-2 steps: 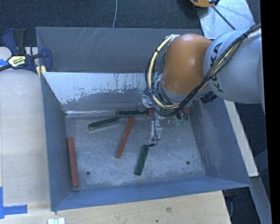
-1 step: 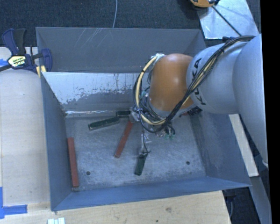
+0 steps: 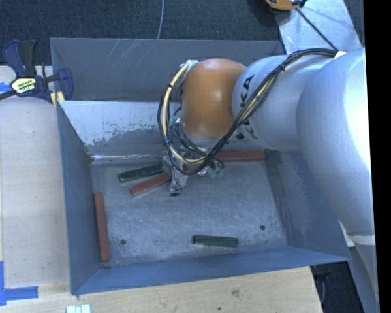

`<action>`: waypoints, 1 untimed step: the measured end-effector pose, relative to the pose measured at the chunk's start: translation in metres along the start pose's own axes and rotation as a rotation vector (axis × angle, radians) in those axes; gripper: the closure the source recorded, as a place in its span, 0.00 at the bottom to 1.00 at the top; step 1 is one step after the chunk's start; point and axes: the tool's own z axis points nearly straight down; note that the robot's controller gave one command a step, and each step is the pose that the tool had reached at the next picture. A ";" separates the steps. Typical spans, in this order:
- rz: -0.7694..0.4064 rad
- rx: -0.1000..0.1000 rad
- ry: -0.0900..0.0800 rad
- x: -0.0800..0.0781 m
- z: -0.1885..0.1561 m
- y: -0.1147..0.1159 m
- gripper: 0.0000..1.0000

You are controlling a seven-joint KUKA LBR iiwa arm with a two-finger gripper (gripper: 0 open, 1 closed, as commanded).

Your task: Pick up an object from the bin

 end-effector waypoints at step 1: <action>0.000 0.000 0.000 0.000 0.000 0.000 1.00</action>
Offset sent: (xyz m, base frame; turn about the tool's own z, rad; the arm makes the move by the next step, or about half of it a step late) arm -0.0336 0.0495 0.0011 -0.1607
